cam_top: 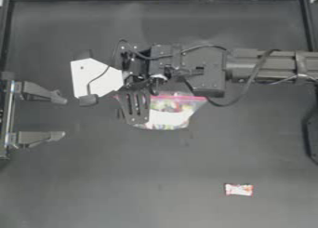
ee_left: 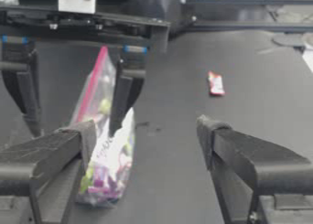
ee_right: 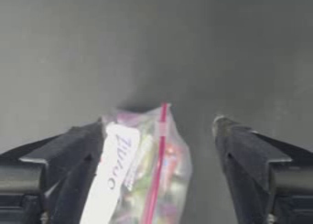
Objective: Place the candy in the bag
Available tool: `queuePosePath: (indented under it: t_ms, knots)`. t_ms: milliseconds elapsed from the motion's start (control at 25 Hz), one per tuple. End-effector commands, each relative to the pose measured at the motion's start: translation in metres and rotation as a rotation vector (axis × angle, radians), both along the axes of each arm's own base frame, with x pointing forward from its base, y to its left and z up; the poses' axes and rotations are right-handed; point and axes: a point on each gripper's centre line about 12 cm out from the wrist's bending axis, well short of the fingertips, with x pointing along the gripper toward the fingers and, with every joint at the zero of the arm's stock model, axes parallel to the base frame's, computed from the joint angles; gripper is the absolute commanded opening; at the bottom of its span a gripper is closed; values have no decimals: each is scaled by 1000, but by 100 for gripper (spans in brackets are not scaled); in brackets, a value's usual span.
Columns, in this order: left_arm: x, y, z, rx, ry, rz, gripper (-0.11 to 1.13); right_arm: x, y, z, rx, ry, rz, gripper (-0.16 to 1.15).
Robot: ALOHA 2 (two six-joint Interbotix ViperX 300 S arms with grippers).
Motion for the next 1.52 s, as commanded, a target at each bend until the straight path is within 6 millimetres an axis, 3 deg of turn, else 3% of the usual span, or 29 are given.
queuePosePath:
  t_ms: [40,200,1040,1320,1520]
  knots:
    - [3,1,3,0,-2,2,97,1,2,18,-3,-43,4,87]
    - [3,1,3,2,-1,1,97,2,4,17,-1,-43,8,81]
    - [3,1,3,0,-2,2,97,3,5,12,-2,-27,18,78]
    - [3,1,3,0,-2,2,97,5,6,10,-4,-24,21,67]
    - [3,1,3,0,-3,2,97,5,4,13,-6,-25,19,66]
